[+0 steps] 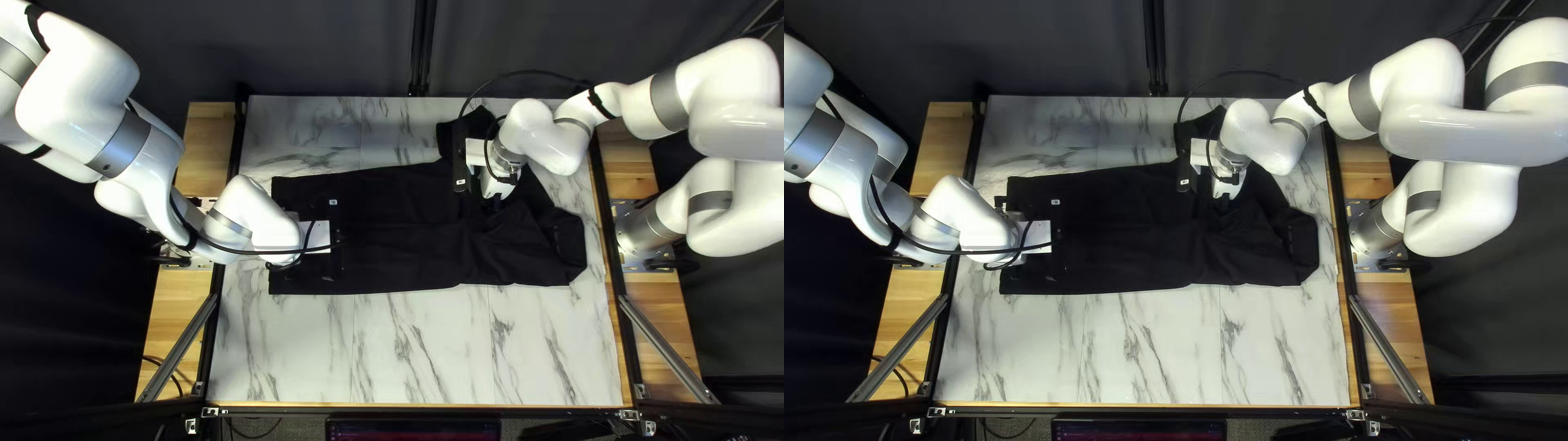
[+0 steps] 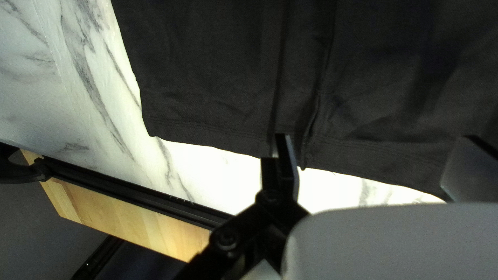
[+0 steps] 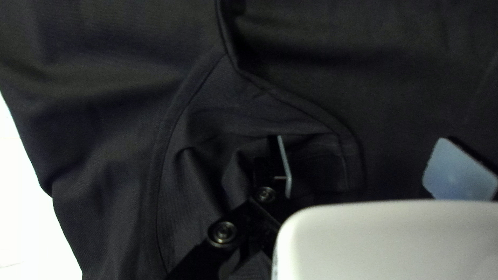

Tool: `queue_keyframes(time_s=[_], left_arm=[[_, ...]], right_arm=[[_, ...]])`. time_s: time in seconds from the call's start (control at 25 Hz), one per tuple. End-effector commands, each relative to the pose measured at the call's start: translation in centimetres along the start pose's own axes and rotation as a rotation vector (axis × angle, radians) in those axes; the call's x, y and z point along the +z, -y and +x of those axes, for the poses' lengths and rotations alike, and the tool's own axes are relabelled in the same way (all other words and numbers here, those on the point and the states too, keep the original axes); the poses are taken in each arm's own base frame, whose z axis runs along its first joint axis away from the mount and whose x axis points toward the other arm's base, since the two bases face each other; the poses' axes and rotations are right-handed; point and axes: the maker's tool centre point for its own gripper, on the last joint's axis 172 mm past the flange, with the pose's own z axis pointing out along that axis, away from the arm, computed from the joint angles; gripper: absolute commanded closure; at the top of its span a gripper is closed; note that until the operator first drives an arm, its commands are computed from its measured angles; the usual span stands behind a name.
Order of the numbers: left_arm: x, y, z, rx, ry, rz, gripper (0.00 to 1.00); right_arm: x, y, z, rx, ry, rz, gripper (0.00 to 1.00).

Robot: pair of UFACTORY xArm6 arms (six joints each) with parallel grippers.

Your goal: Fold t-shirt

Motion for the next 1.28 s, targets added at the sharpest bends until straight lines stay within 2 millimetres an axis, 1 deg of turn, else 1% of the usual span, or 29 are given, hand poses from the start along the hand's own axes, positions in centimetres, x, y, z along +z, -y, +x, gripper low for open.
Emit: queue_keyframes(time_s=[0.04, 0.08, 0.16, 0.24, 0.28, 0.32, 0.36, 0.48, 0.68, 0.72, 0.84, 0.88, 0.92, 0.96, 1.0, 1.12, 1.16, 1.24, 1.28], left_arm=[[0.0, 0.0, 0.0, 0.000, 0.000, 0.000, 0.00], [0.0, 0.0, 0.0, 0.000, 0.000, 0.000, 0.00], [0.0, 0.0, 0.0, 0.000, 0.000, 0.000, 0.00], [0.0, 0.0, 0.0, 0.000, 0.000, 0.000, 0.00], [0.0, 0.0, 0.0, 0.000, 0.000, 0.000, 0.00], [0.0, 0.0, 0.0, 0.000, 0.000, 0.000, 0.00], [0.0, 0.0, 0.0, 0.000, 0.000, 0.000, 0.00], [0.0, 0.0, 0.0, 0.000, 0.000, 0.000, 0.00], [0.0, 0.0, 0.0, 0.000, 0.000, 0.000, 0.00], [0.0, 0.0, 0.0, 0.000, 0.000, 0.000, 0.00], [0.0, 0.0, 0.0, 0.000, 0.000, 0.000, 0.00], [0.0, 0.0, 0.0, 0.000, 0.000, 0.000, 0.00], [0.0, 0.0, 0.0, 0.000, 0.000, 0.000, 0.00], [0.0, 0.0, 0.0, 0.000, 0.000, 0.000, 0.00], [0.0, 0.0, 0.0, 0.000, 0.000, 0.000, 0.00], [0.0, 0.0, 0.0, 0.000, 0.000, 0.000, 0.00], [0.0, 0.0, 0.0, 0.000, 0.000, 0.000, 0.00], [0.0, 0.0, 0.0, 0.000, 0.000, 0.000, 0.00], [0.0, 0.0, 0.0, 0.000, 0.000, 0.000, 0.00]], right_arm=[[0.5, 0.1, 0.0, 0.011, 0.018, 0.008, 0.46], [0.5, 0.1, 0.0, 0.012, 0.020, 0.010, 0.52], [0.6, 0.3, 0.2, 0.015, 0.024, 0.015, 0.60], [0.7, 0.4, 0.3, 0.014, 0.032, 0.018, 0.72], [0.7, 0.4, 0.2, 0.013, 0.034, 0.019, 0.96], [0.9, 0.5, 0.1, 0.012, 0.038, 0.021, 0.99], [1.0, 0.6, 0.1, 0.011, 0.040, 0.022, 1.00], [0.4, 1.2, 0.1, 0.010, 0.038, 0.016, 1.00], [-3.3, 3.5, 0.8, 0.001, 0.033, -0.028, 1.00], [-4.2, 4.3, 1.1, -0.005, 0.035, -0.043, 1.00], [-5.3, 6.2, 2.1, -0.021, 0.045, -0.074, 1.00], [-5.4, 6.6, 2.3, -0.024, 0.048, -0.080, 1.00], [-5.5, 8.0, 2.9, -0.028, 0.057, -0.093, 1.00], [-5.5, 8.6, 3.2, -0.029, 0.062, -0.100, 1.00], [-5.4, 10.1, 3.9, -0.030, 0.071, -0.112, 1.00], [-4.8, 13.3, 5.4, -0.015, 0.093, -0.139, 1.00], [-4.6, 13.9, 5.8, -0.009, 0.097, -0.143, 1.00], [-4.1, 16.1, 7.1, 0.020, 0.107, -0.156, 1.00], [-3.9, 16.8, 7.4, 0.029, 0.109, -0.158, 1.00]])
